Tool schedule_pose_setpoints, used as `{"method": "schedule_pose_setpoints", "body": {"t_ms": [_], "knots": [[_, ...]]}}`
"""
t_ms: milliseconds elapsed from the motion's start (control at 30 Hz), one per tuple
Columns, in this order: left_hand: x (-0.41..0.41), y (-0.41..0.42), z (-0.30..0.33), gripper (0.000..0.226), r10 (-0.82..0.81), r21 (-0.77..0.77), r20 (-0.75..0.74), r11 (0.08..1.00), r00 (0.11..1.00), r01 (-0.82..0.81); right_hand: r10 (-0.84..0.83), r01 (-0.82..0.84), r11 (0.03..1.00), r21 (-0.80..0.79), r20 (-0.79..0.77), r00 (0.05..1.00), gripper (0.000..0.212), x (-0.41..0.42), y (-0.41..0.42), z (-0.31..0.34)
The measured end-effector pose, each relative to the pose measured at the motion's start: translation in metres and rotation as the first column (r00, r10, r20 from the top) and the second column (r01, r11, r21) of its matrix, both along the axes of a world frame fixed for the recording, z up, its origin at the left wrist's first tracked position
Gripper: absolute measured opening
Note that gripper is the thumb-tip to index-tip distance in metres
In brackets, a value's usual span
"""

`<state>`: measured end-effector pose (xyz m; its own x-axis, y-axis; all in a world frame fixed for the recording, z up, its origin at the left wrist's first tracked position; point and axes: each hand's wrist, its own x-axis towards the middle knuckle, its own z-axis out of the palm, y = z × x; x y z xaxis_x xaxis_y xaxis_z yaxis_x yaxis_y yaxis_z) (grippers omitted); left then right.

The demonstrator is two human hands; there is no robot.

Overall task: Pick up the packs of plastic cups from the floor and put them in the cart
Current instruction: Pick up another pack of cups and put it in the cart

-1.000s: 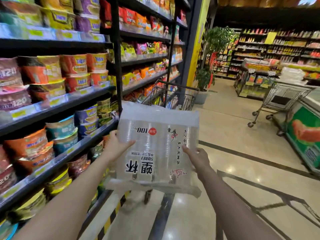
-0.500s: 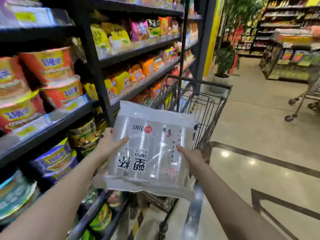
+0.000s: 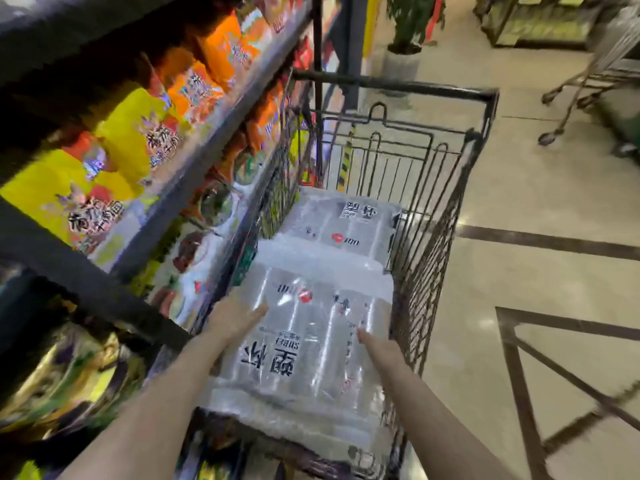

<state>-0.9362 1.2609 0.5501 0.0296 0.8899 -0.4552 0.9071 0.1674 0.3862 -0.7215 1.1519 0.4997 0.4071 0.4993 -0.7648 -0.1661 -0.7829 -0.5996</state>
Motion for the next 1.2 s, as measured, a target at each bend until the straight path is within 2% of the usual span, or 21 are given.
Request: {"method": "schedule_pose_setpoints", "body": {"t_ms": [67,200,333,467,667,767,867,933,1000,1100,1200], "knots": [[-0.006,0.013,-0.023,0.068,-0.058,-0.076,-0.037,0.996,0.998,0.055,-0.011,0.011,0.998,-0.069,0.009,1.000,0.061,-0.004,0.001,-0.023],[-0.022,0.026,-0.054,0.065,-0.171,-0.152,-0.093,0.976,0.981,0.156,0.010,-0.010,0.988,-0.156,-0.001,1.000,0.067,-0.024,0.000,-0.050],[-0.029,0.032,-0.078,0.077,-0.211,-0.210,-0.086,0.959,0.974,0.189,0.013,-0.017,0.975,-0.222,-0.019,1.000,0.068,-0.032,-0.004,-0.073],[-0.028,0.033,-0.094,0.076,-0.235,-0.206,-0.047,0.953,0.971,0.220,-0.037,0.028,0.973,-0.230,-0.035,0.999,0.080,-0.034,-0.006,-0.090],[-0.029,0.034,-0.119,0.063,-0.220,-0.219,-0.007,0.952,0.975,0.213,-0.002,0.002,0.977,-0.213,0.004,1.000,0.090,-0.032,-0.010,-0.112],[-0.025,0.035,-0.115,0.072,-0.239,-0.224,-0.028,0.948,0.971,0.227,0.066,-0.061,0.971,-0.231,0.011,0.998,0.086,-0.031,-0.008,-0.096],[-0.017,0.039,-0.103,0.076,-0.314,-0.141,-0.045,0.942,0.948,0.305,0.163,-0.128,0.971,-0.202,0.169,0.972,0.081,-0.021,0.003,-0.067],[-0.007,0.045,-0.084,0.077,-0.377,-0.045,-0.070,0.926,0.924,0.374,0.218,-0.185,0.975,-0.124,0.342,0.914,0.076,-0.008,0.015,-0.040],[0.005,0.053,-0.058,0.071,-0.454,0.095,-0.107,0.881,0.885,0.463,0.274,-0.287,0.956,-0.055,0.508,0.817,0.066,0.009,0.029,-0.009],[0.023,0.063,-0.009,0.066,-0.535,0.217,-0.296,0.769,0.791,0.602,0.409,-0.486,0.865,-0.122,0.734,0.543,0.064,0.036,0.050,0.041],[0.039,0.069,0.034,0.068,-0.489,0.317,-0.428,0.706,0.760,0.633,0.421,-0.590,0.785,-0.190,0.861,0.283,0.067,0.055,0.068,0.087]]}}
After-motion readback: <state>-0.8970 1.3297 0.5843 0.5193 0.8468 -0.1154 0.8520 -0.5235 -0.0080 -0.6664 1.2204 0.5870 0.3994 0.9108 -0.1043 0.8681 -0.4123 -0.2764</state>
